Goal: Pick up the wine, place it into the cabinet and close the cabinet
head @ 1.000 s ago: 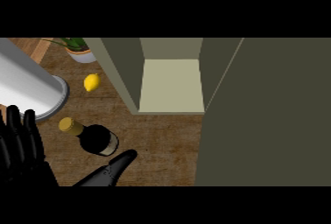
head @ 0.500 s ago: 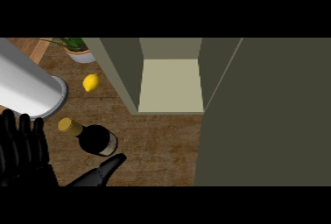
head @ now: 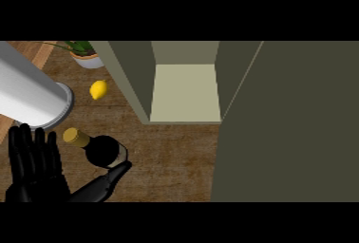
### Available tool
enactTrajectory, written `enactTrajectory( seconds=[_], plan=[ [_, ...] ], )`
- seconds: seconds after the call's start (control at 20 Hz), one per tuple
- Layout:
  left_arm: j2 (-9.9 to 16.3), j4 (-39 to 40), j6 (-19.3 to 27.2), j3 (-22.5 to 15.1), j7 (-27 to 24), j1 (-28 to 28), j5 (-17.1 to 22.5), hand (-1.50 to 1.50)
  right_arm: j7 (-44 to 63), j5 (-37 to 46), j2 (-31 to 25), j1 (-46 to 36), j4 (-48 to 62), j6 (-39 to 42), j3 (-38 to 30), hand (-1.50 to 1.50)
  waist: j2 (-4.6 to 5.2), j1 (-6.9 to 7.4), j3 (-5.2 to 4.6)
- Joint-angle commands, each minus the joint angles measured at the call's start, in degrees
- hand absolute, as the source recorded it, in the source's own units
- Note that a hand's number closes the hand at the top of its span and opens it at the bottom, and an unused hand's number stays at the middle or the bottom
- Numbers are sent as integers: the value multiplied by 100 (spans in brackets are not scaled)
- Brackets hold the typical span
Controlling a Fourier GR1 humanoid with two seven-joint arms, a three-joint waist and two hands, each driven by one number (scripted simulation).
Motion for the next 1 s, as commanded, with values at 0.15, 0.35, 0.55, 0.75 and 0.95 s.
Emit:
enactTrajectory(
  seconds=[0.15, 0.35, 0.55, 0.75, 0.95],
  plan=[
    [-278, 646, -459, 589, -1606, 393, 1169, -150, 558, -536, -86, 171, -1063, -34, -240, -150, -6, 13, 3],
    [-565, 1180, -1267, 981, -2777, 746, 2114, -150, 537, -225, -17, -254, -622, -162, -152, -150, -1, 52, 1],
    [-816, 1821, -1516, 1270, -3128, 442, 2254, -150, 939, -478, -175, -240, -1066, -134, -273, -150, -1, 4, 7],
    [-882, 2210, -2346, 1597, -3976, 1067, 2813, -150, 740, -136, 65, -186, -957, -264, 57, -150, -12, 34, 5],
    [-754, 2332, -2456, 1605, -3605, 622, 2771, -150, 1119, -548, -145, -617, -900, -228, -405, -150, -1, 23, 11]
  ],
)
